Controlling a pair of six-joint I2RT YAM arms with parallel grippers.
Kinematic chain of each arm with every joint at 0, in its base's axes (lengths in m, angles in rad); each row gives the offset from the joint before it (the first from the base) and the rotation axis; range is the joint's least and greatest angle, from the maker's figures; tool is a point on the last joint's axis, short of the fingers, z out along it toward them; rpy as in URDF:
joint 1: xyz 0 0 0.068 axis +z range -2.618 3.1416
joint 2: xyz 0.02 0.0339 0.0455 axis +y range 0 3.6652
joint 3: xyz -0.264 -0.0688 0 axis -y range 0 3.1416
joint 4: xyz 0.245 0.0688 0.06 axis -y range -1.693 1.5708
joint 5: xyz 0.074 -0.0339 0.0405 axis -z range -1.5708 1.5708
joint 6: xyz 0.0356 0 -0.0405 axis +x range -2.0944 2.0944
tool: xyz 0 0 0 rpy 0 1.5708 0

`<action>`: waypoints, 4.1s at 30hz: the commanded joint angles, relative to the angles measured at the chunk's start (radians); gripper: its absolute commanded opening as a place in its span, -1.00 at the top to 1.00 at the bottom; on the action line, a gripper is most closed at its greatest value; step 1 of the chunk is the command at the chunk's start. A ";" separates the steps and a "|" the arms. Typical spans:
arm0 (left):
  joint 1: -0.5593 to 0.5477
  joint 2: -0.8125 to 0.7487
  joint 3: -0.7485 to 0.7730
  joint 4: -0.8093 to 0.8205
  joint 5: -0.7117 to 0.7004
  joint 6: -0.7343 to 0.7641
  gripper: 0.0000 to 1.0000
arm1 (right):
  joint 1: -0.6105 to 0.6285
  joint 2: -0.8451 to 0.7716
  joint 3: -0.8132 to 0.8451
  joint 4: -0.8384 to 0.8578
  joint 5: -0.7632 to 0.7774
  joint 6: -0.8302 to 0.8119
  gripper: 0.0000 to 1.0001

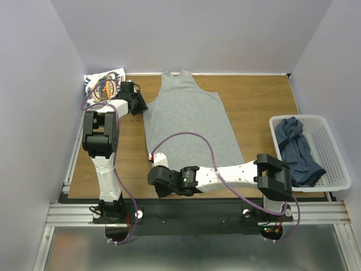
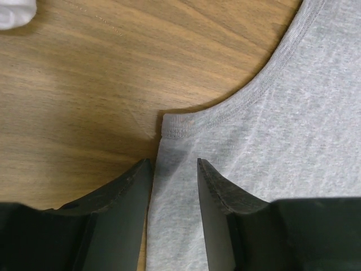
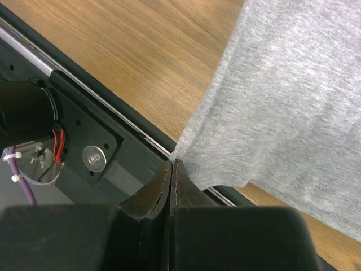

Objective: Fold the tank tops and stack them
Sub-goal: Fold the tank top

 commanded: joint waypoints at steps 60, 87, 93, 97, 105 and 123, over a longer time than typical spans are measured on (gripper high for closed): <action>-0.200 0.093 0.343 -0.084 -0.282 -0.136 1.00 | -0.106 -0.337 -0.372 0.173 -0.060 0.086 0.99; -0.271 0.188 0.411 -0.089 -0.264 -0.133 1.00 | -0.115 -0.388 -0.519 0.174 -0.007 0.144 0.92; -0.271 0.179 0.403 -0.088 -0.266 -0.127 0.61 | -0.115 -0.381 -0.527 0.173 0.001 0.155 0.71; -0.271 0.145 0.377 -0.051 -0.249 -0.116 0.04 | -0.115 -0.420 -0.536 0.161 0.033 0.166 0.26; -0.254 0.012 0.317 0.012 -0.259 -0.096 -0.05 | -0.111 -0.421 -0.444 0.035 0.119 0.149 0.00; -0.116 0.053 0.219 -0.037 -0.189 -0.066 0.12 | -0.048 -0.009 -0.021 -0.067 0.119 0.023 0.03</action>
